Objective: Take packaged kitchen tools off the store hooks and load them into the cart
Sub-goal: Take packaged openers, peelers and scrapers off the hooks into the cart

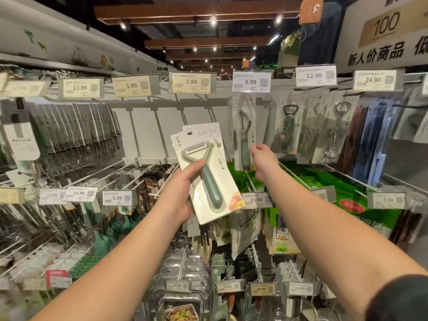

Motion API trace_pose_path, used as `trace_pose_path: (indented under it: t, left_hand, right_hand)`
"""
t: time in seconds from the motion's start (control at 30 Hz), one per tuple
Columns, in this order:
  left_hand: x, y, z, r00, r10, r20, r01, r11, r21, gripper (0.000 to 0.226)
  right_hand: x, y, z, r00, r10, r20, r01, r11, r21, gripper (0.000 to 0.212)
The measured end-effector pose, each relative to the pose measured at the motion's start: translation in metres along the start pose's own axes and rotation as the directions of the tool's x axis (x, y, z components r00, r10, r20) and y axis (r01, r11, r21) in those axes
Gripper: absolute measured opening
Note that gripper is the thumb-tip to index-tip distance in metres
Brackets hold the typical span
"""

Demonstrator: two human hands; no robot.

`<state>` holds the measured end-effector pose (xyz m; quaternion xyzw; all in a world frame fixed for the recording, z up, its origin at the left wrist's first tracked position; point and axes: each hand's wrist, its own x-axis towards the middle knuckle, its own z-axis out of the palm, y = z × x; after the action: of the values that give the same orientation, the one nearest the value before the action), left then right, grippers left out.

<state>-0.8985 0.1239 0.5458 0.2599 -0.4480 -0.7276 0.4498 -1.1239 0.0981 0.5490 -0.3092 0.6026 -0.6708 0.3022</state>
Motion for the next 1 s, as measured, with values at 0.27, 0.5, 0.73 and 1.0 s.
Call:
trace_pose_path:
  t: [0.27, 0.5, 0.73, 1.0]
  left_hand:
    - [0.02, 0.01, -0.002, 0.999, 0.014, -0.034, -0.013, 0.999, 0.029, 0.056]
    - [0.038, 0.016, -0.009, 0.999, 0.006, -0.031, -0.004, 0.999, 0.052, 0.035]
    - [0.046, 0.016, -0.013, 1.0, 0.014, -0.002, -0.014, 0.997, 0.072, 0.046]
    - [0.05, 0.014, -0.02, 1.0, -0.012, 0.008, 0.011, 0.997, 0.073, 0.031]
  right_hand:
    - [0.062, 0.001, 0.024, 0.995, -0.077, -0.064, 0.032, 0.847, -0.53, 0.069]
    - [0.127, 0.012, 0.029, 0.999, 0.027, -0.033, -0.032, 0.985, -0.17, 0.043]
    - [0.151, 0.024, 0.038, 0.998, -0.016, -0.056, 0.002, 0.972, -0.235, 0.041]
    - [0.158, 0.026, 0.04, 0.999, -0.037, -0.019, 0.03, 0.957, -0.289, 0.035]
